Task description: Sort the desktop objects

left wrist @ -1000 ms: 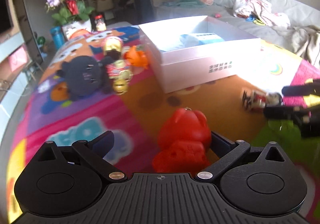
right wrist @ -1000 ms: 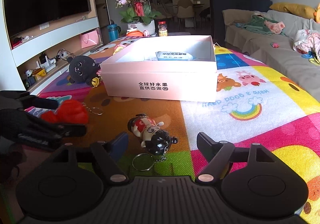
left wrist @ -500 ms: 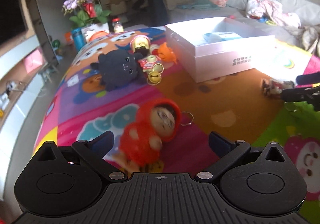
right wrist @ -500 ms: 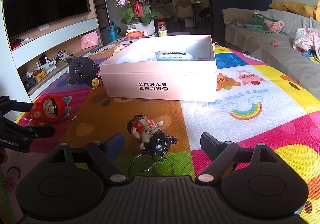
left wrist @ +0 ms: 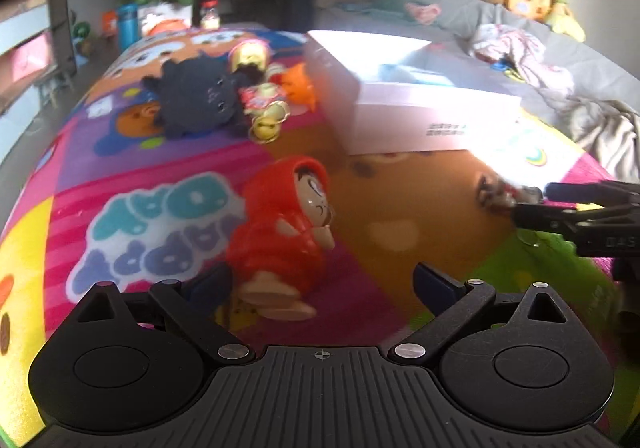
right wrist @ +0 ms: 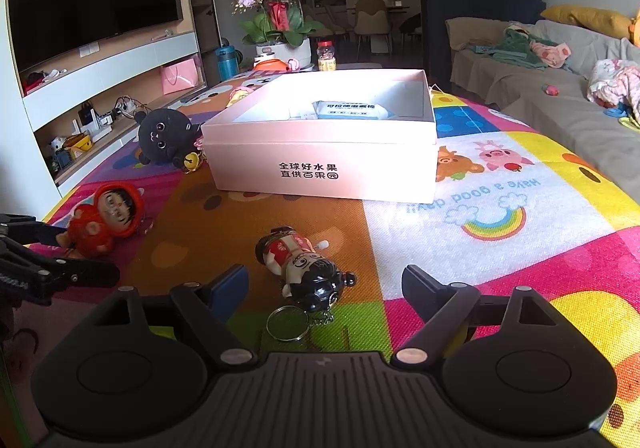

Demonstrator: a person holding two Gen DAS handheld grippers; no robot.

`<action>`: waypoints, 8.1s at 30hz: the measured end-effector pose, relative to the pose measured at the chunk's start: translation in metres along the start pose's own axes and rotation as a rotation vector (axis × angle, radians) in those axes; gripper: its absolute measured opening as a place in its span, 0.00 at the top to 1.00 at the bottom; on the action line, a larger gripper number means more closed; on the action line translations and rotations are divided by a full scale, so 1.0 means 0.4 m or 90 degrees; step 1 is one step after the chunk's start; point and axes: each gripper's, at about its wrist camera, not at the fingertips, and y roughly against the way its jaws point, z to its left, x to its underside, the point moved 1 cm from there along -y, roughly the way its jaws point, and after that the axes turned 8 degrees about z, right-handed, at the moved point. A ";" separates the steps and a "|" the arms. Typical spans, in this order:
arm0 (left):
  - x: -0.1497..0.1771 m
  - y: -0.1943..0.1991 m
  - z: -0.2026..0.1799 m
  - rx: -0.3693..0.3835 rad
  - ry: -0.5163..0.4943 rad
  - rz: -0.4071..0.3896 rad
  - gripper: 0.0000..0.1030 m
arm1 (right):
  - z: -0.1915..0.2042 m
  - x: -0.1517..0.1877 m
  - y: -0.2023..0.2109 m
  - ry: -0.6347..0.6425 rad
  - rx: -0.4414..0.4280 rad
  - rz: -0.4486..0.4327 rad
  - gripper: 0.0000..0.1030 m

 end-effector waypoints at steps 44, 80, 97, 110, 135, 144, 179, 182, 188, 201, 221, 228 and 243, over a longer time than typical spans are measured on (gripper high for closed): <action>-0.235 0.088 -0.202 -0.093 -0.218 -0.224 0.54 | -0.056 -0.248 0.285 0.076 -0.047 -0.125 0.69; -0.090 -0.082 0.127 -0.113 0.101 -0.070 0.00 | 0.094 -0.583 -0.205 0.057 -0.042 0.030 0.50; -0.085 -0.094 0.146 -0.090 0.135 -0.049 0.00 | 0.388 -0.659 -0.651 0.131 0.012 0.237 0.59; -0.085 -0.094 0.145 -0.089 0.136 -0.049 0.00 | 0.357 -0.533 -0.302 0.173 -0.143 0.160 0.60; -0.087 -0.091 0.132 -0.176 0.147 -0.046 0.00 | 0.085 -0.006 -0.004 0.209 -0.071 0.034 0.39; -0.146 -0.104 0.054 -0.139 0.061 -0.063 0.27 | 0.008 0.017 0.018 0.103 -0.086 0.016 0.23; -0.236 -0.202 0.029 -0.146 -0.028 -0.037 0.51 | -0.020 0.004 -0.006 0.020 -0.059 0.025 0.05; -0.186 -0.147 -0.008 -0.124 -0.066 -0.042 0.53 | -0.026 0.004 -0.009 0.010 -0.061 0.028 0.04; -0.043 -0.026 -0.116 -0.017 -0.147 -0.031 0.51 | -0.025 0.003 -0.008 0.008 -0.052 0.024 0.03; -0.003 -0.031 -0.080 -0.174 -0.096 -0.036 0.08 | -0.014 0.011 -0.011 -0.015 -0.055 0.054 0.00; 0.022 -0.036 -0.109 -0.030 -0.037 -0.007 0.00 | 0.095 -0.035 0.028 0.096 -0.062 -0.024 0.18; 0.023 -0.036 -0.108 -0.032 -0.037 -0.008 0.00 | 0.118 -0.047 -0.031 0.104 -0.041 0.017 0.46; -0.072 -0.105 -0.167 -0.066 -0.040 -0.019 0.02 | 0.032 0.032 0.037 0.065 0.030 -0.035 0.46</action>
